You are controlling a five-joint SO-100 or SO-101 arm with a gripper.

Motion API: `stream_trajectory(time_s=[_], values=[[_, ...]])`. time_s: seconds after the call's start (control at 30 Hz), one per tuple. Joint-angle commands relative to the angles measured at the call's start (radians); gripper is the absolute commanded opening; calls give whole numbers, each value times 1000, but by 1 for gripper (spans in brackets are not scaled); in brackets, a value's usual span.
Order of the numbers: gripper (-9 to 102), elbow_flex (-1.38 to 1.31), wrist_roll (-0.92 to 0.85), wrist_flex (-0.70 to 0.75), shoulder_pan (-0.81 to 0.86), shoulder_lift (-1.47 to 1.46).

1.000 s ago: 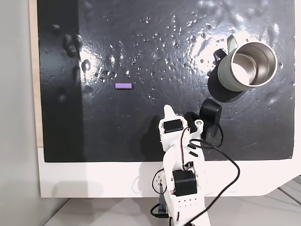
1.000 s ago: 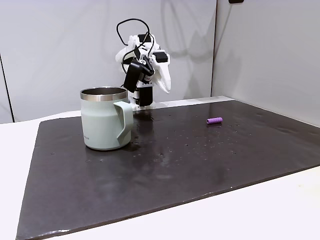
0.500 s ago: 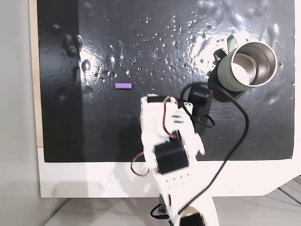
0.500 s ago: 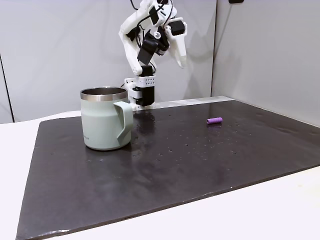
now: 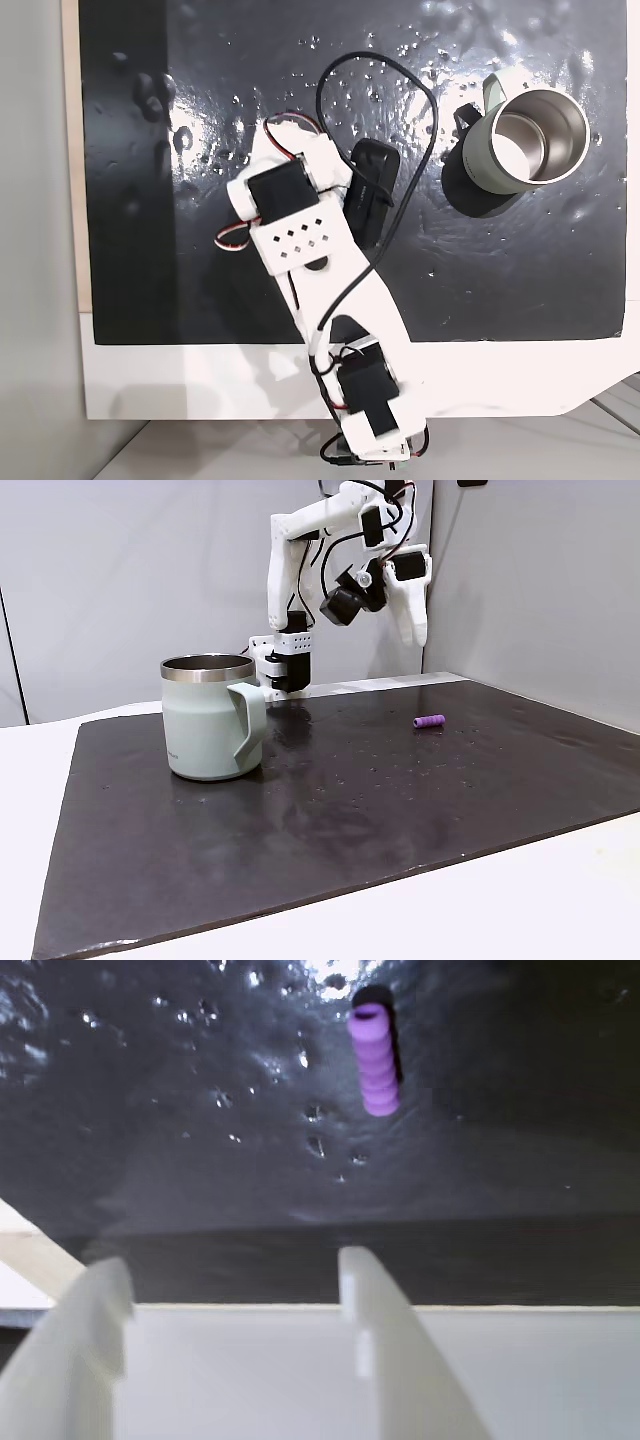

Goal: Grasp a pengrip and put it in the cup.

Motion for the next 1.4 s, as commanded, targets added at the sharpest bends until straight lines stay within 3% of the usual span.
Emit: stream_trajectory(time_s=[0.0, 0.87, 1.37], values=[[22, -86, 31, -14, -29, -54], [24, -291, 48, -34, -103, -522], [20, -342, 37, -20, -170, -626]])
